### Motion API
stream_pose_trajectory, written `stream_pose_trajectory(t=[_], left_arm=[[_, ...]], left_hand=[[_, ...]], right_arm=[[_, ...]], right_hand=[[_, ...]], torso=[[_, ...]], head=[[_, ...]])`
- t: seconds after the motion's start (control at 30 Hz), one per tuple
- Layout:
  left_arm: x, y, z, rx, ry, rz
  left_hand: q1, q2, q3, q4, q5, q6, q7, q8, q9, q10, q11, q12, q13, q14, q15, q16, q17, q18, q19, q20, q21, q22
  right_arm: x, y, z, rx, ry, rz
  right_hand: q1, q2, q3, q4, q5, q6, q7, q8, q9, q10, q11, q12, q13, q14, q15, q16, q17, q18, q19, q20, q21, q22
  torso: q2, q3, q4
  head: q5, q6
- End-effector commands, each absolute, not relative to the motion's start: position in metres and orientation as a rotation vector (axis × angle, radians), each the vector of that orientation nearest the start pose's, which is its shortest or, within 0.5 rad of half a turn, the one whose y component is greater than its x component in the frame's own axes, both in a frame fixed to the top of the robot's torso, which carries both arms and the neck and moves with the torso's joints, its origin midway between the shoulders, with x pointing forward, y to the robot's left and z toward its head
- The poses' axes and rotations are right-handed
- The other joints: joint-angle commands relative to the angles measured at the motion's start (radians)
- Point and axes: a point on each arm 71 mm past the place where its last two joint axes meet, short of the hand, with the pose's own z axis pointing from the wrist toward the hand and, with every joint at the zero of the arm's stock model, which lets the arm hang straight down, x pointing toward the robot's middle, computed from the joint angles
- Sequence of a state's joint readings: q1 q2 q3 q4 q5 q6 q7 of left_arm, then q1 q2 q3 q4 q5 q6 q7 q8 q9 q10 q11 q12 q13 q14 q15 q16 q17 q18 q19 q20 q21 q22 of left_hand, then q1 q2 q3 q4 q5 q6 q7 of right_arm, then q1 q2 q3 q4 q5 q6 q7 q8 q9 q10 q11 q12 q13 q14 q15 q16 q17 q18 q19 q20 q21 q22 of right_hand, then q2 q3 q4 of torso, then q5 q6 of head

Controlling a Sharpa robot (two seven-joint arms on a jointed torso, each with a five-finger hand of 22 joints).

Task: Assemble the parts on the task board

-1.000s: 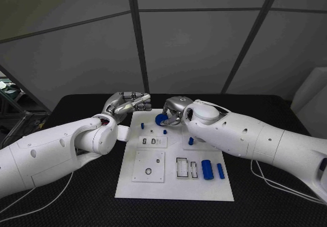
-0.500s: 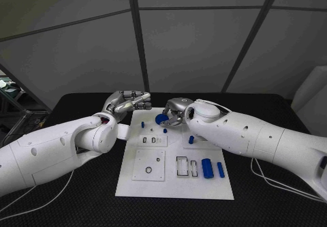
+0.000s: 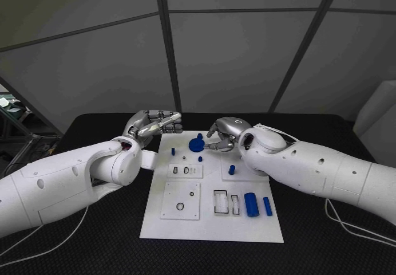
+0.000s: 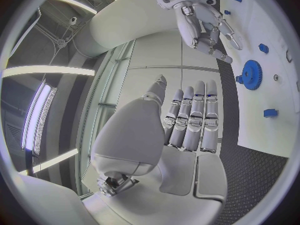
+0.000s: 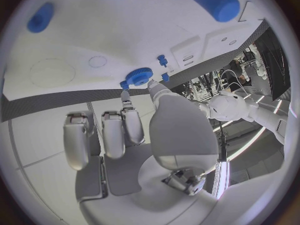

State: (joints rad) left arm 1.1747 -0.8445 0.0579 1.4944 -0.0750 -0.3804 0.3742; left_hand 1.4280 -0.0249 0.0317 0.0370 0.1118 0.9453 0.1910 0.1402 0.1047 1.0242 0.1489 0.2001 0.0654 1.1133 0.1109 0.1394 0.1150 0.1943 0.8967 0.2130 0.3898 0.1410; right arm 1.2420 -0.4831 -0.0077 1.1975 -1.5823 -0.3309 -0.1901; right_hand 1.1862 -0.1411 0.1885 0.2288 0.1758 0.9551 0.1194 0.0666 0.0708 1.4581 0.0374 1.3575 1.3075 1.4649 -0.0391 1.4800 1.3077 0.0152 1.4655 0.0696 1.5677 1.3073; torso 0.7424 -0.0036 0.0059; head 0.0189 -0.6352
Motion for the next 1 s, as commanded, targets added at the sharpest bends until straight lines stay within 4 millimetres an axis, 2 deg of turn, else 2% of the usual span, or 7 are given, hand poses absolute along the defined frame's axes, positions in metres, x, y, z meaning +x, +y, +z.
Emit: stream_pose_trajectory(t=[0.03,0.33,0.47,0.57,0.67,0.87,1.0], left_arm=[[0.505,0.226,-0.155,-1.070,1.311,-1.485],[0.505,0.230,-0.155,-1.072,1.309,-1.478],[0.506,0.230,-0.156,-1.072,1.308,-1.478],[0.506,0.230,-0.156,-1.072,1.308,-1.479],[0.507,0.229,-0.157,-1.072,1.308,-1.479],[0.508,0.228,-0.157,-1.073,1.310,-1.480],[0.509,0.228,-0.158,-1.073,1.310,-1.481]], left_hand=[[0.001,0.003,0.000,-0.005,-0.005,0.001,0.006,-0.005,-0.001,0.002,0.003,-0.004,0.000,0.000,0.003,-0.004,0.001,-0.013,-0.001,0.007,-0.005,-0.001],[0.001,0.004,0.000,-0.007,-0.006,0.001,0.006,-0.006,-0.001,0.003,0.003,-0.005,0.000,0.000,0.003,-0.005,0.002,-0.013,-0.001,0.007,-0.005,-0.001],[0.001,0.004,0.000,-0.007,-0.006,0.001,0.006,-0.006,-0.001,0.003,0.003,-0.005,0.000,0.000,0.003,-0.005,0.002,-0.013,-0.001,0.007,-0.005,-0.001],[0.001,0.004,0.000,-0.007,-0.006,0.001,0.006,-0.006,-0.001,0.003,0.003,-0.005,0.000,0.000,0.003,-0.005,0.002,-0.013,-0.001,0.007,-0.005,-0.001],[0.001,0.004,0.000,-0.007,-0.006,0.001,0.006,-0.006,-0.001,0.003,0.003,-0.005,0.000,0.000,0.003,-0.005,0.002,-0.013,-0.001,0.007,-0.005,-0.001],[0.002,0.004,0.000,-0.007,-0.006,0.001,0.006,-0.007,-0.001,0.003,0.003,-0.006,0.000,0.000,0.003,-0.006,0.002,-0.013,-0.001,0.007,-0.005,-0.002],[0.002,0.004,0.000,-0.007,-0.006,0.001,0.006,-0.007,-0.001,0.003,0.003,-0.006,0.000,0.000,0.003,-0.006,0.002,-0.013,-0.001,0.007,-0.005,-0.002]], right_arm=[[0.544,-0.124,-0.152,-0.102,1.462,0.688],[0.543,-0.209,-0.151,0.070,1.568,0.833],[0.542,-0.237,-0.151,0.099,1.576,0.826],[0.543,-0.248,-0.152,0.093,1.578,0.805],[0.544,-0.256,-0.153,0.091,1.584,0.782],[0.550,-0.261,-0.160,0.102,1.622,0.746],[0.553,-0.262,-0.166,0.100,1.652,0.721]], right_hand=[[0.022,-0.003,0.001,-0.016,0.000,0.010,0.001,0.002,-0.001,-0.009,0.000,-0.016,0.052,0.055,0.001,-0.011,0.022,-0.015,0.105,0.006,0.003,0.263],[0.159,-0.020,0.030,-0.125,-0.006,0.037,-0.004,0.000,-0.001,-0.046,-0.007,-0.082,-0.003,0.045,-0.004,-0.037,-0.016,-0.009,0.088,0.001,-0.010,0.237],[0.181,-0.030,0.032,-0.151,-0.006,0.039,-0.004,-0.001,-0.002,-0.049,-0.007,-0.091,-0.011,0.045,-0.004,-0.039,-0.018,-0.008,0.086,0.000,-0.013,0.233],[0.183,-0.034,0.031,-0.157,-0.007,0.040,-0.004,-0.001,-0.002,-0.050,-0.007,-0.094,-0.014,0.045,-0.004,-0.040,-0.019,-0.007,0.084,0.000,-0.014,0.231],[0.184,-0.038,0.029,-0.161,-0.009,0.039,-0.004,-0.002,-0.003,-0.052,-0.007,-0.098,-0.017,0.045,-0.004,-0.041,-0.020,-0.007,0.083,0.000,-0.015,0.229],[0.180,-0.040,0.025,-0.163,-0.012,0.029,-0.003,-0.005,-0.005,-0.057,-0.006,-0.107,-0.025,0.045,-0.003,-0.042,-0.019,-0.006,0.080,0.000,-0.017,0.224],[0.178,-0.040,0.023,-0.164,-0.012,0.022,-0.001,-0.006,-0.006,-0.059,-0.005,-0.111,-0.029,0.045,-0.003,-0.042,-0.018,-0.005,0.080,0.001,-0.018,0.224]], torso=[[-0.003,-0.0016,-0.0030],[-0.010,0.0017,-0.0190],[-0.012,0.0061,-0.0240],[-0.012,0.0075,-0.0237],[-0.010,0.0050,-0.0205],[-0.008,0.0066,-0.0197],[-0.009,0.0034,-0.0171]], head=[[-0.001,0.004],[-0.002,0.010],[-0.006,0.008],[-0.013,0.009],[-0.019,0.008],[-0.025,0.008],[-0.026,0.005]])
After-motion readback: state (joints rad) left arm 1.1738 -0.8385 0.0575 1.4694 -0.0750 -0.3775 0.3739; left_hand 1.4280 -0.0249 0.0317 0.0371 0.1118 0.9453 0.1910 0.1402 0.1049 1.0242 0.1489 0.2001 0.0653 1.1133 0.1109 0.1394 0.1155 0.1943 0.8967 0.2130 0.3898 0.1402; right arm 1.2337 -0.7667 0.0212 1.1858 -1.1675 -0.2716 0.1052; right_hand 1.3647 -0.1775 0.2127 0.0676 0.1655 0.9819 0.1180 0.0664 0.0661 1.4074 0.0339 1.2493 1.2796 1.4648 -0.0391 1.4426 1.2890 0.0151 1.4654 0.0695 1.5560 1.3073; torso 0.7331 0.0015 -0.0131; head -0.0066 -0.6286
